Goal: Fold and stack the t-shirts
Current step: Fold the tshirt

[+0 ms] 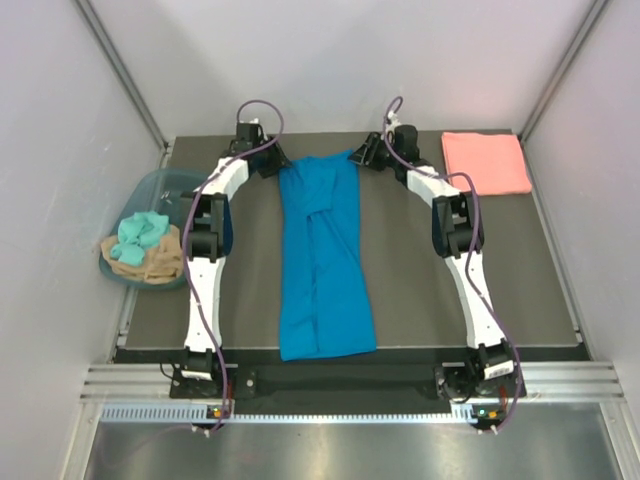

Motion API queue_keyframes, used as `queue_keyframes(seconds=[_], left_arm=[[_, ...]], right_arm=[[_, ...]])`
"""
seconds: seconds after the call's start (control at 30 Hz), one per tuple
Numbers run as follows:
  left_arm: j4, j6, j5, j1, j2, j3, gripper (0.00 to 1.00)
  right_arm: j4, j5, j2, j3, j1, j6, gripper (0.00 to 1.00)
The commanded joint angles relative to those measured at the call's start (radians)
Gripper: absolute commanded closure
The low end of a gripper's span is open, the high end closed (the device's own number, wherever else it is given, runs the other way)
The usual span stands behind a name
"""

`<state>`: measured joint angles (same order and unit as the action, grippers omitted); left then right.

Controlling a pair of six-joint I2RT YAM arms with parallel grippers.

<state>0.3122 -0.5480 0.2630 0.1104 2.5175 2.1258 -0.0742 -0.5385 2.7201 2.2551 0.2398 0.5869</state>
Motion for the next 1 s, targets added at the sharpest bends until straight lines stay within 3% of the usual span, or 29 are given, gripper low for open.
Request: queue_keyframes(seconds=[0.0,0.17,0.3,0.33,0.43,0.73,0.83,0.9,0.97], left_arm=[[-0.099,0.007,0.064,-0.009,0.038,0.034,0.49],[-0.139,-0.001,0.093,-0.009,0.055,0.046,0.58],[-0.192,-0.030,0.127,-0.009,0.079,0.074,0.84],[-0.200,-0.038,0.140,-0.009,0.087,0.085,0.94],[-0.248,-0.075,0.145,-0.009,0.121,0.114,1.00],[-0.479,-0.257,0.100,-0.011,0.251,0.249,0.99],[-0.561,-0.302,0.101,-0.009,0.288,0.266,0.93],[-0.582,-0.306,0.114,-0.009,0.290,0.269,0.80],[-0.608,-0.303,0.146,-0.009,0.282,0.269,0.71]], right_arm=[[-0.159,-0.043,0.064,0.075,-0.004,0.122,0.54],[-0.217,-0.002,0.076,0.073,-0.011,0.174,0.62],[-0.277,0.041,0.087,0.078,-0.011,0.217,0.71],[-0.285,0.057,0.095,0.093,-0.013,0.226,0.81],[-0.311,0.092,0.110,0.112,-0.016,0.251,1.00],[-0.377,0.228,0.128,0.197,-0.059,0.238,1.00],[-0.384,0.245,0.138,0.205,-0.062,0.222,1.00],[-0.386,0.250,0.141,0.207,-0.065,0.205,0.99],[-0.384,0.249,0.141,0.205,-0.065,0.189,0.87]])
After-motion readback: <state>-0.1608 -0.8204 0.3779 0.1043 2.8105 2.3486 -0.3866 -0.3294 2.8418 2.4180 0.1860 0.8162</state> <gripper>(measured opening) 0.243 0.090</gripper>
